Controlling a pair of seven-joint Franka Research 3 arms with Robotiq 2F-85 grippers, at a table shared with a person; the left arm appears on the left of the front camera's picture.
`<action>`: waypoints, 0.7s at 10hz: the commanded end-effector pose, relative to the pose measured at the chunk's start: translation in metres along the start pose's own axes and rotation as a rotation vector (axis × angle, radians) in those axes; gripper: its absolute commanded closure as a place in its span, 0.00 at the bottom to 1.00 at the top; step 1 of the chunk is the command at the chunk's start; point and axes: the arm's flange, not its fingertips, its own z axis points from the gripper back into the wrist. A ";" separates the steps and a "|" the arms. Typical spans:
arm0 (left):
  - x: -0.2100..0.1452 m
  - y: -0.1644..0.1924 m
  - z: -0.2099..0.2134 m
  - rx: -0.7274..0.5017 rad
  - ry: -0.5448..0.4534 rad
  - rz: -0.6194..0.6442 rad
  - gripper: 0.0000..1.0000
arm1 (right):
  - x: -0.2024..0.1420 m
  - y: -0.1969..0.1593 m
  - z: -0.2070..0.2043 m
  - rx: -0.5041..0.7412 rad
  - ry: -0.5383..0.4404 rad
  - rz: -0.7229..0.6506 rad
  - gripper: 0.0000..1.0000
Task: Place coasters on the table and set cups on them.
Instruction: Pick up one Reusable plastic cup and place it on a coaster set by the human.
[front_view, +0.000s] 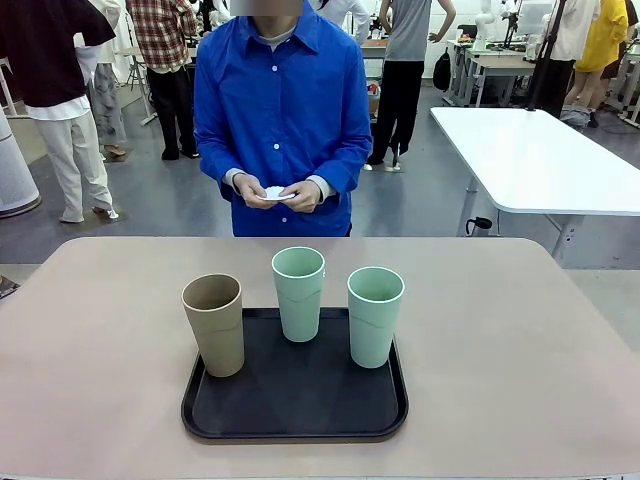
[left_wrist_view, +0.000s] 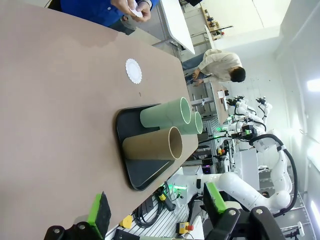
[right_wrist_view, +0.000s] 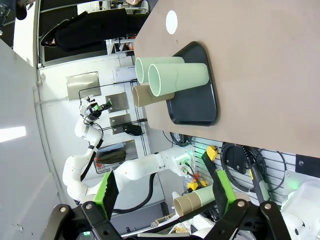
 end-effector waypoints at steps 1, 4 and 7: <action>-0.001 0.001 0.000 -0.011 -0.007 0.002 0.00 | 0.001 0.000 -0.001 0.018 0.004 -0.002 0.00; -0.001 0.001 0.000 -0.011 -0.007 0.002 0.00 | 0.001 0.000 -0.001 0.018 0.004 -0.002 0.00; 0.000 0.000 0.000 0.000 0.000 0.000 0.00 | 0.001 0.000 -0.001 0.018 0.004 -0.002 0.00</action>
